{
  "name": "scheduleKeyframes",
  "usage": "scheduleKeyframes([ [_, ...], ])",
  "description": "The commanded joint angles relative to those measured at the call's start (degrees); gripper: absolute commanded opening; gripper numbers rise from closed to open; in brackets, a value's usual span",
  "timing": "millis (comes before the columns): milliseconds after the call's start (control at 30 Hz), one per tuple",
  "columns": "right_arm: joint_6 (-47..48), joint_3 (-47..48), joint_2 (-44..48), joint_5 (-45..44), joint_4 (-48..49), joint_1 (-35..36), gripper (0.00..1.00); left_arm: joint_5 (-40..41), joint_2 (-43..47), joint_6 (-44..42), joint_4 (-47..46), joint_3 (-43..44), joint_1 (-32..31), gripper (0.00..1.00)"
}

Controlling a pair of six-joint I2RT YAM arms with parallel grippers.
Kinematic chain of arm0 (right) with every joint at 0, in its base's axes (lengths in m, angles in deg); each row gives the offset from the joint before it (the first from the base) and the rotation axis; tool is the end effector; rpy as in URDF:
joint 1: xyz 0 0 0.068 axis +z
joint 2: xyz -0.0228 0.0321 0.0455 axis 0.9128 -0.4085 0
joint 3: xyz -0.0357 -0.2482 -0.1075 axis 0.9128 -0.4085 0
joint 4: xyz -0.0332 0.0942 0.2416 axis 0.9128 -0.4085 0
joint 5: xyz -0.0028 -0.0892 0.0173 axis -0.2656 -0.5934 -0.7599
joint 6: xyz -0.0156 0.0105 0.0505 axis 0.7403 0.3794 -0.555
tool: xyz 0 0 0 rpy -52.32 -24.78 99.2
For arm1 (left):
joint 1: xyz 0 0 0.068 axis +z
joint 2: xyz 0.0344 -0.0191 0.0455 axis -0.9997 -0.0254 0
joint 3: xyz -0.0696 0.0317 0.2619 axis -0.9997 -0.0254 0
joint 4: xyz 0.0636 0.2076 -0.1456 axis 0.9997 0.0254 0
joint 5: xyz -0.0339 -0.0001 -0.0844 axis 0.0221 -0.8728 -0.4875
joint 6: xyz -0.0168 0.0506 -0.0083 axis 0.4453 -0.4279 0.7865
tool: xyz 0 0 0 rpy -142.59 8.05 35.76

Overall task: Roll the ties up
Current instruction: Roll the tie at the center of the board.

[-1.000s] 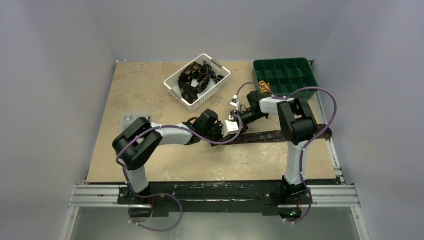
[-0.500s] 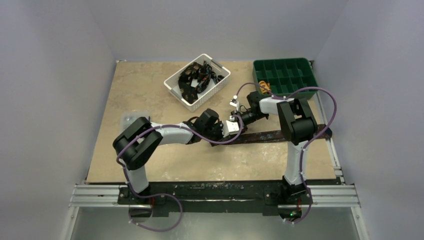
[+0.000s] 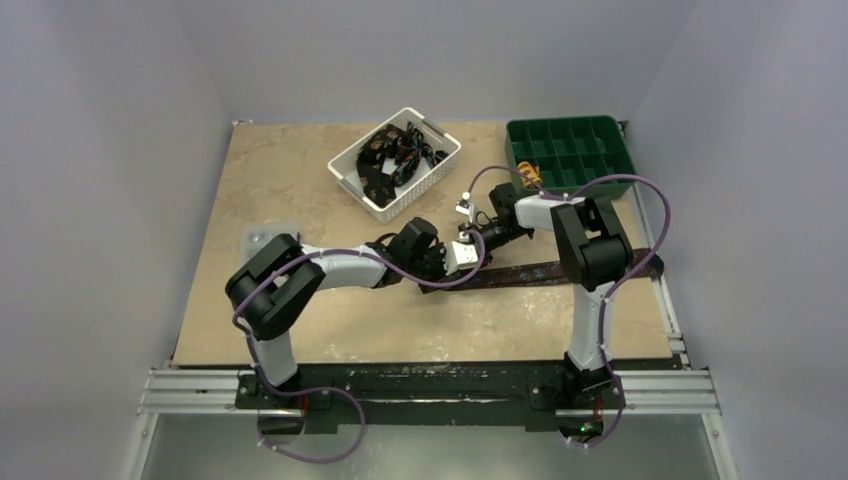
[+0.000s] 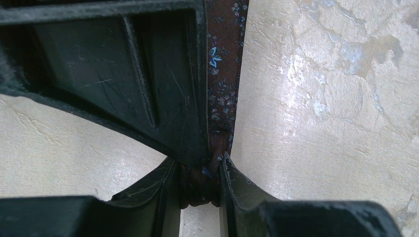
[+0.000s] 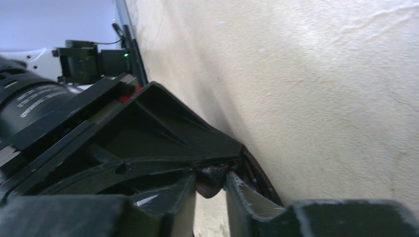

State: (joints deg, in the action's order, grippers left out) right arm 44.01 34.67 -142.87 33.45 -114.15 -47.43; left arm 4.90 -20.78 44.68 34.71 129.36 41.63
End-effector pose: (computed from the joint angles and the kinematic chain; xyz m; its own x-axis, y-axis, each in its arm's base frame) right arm 0.3363 0.1463 0.1121 -0.8968 -0.3639 -0.2516 -0.3738 0.3189 0.8710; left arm 0.2372 -0.2721 0.1451 -0.1551 0.6461 -0.7473 0.9696 0.2444 0.0101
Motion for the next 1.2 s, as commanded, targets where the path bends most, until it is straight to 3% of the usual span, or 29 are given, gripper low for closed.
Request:
scheduleKeyframes([
  [0, -5.3, -1.5, 2.4, 1.4, 2.9, 2.4, 0.19, 1.7, -2.7, -0.4, 4.5, 0.0, -0.1, 0.13],
  [100, -4.2, -1.4, 0.9, -1.1, 1.7, 2.4, 0.00, 1.9, -2.8, -0.2, 4.5, 0.0, -0.1, 0.13],
  [167, -3.6, -1.5, 0.6, -3.6, 1.3, 2.4, 0.00, 1.9, -2.5, -0.1, 4.5, 0.0, -0.2, 0.18],
  [333, -0.5, -1.1, 0.4, -8.1, -0.9, 1.7, 0.00, 1.4, 0.1, 1.8, 2.9, -1.7, 0.0, 0.45],
  [500, 0.1, -1.4, -0.3, -11.0, 0.5, 1.7, 0.00, -1.2, 1.3, 4.4, -3.6, -3.5, 0.1, 0.57],
  [833, 4.0, -4.2, 0.4, -13.4, 2.3, -0.3, 0.00, -6.4, 0.8, 11.6, -27.2, -12.9, 1.6, 0.58],
  [1033, 5.0, -5.7, 1.0, -14.8, 3.2, -0.4, 0.00, -5.9, -1.5, 12.4, -30.3, -13.6, 1.9, 0.51],
  [1167, 5.3, -5.8, 1.4, -15.4, 3.6, -0.5, 0.00, -3.9, -2.1, 9.7, -28.0, -13.1, 1.7, 0.39],
])
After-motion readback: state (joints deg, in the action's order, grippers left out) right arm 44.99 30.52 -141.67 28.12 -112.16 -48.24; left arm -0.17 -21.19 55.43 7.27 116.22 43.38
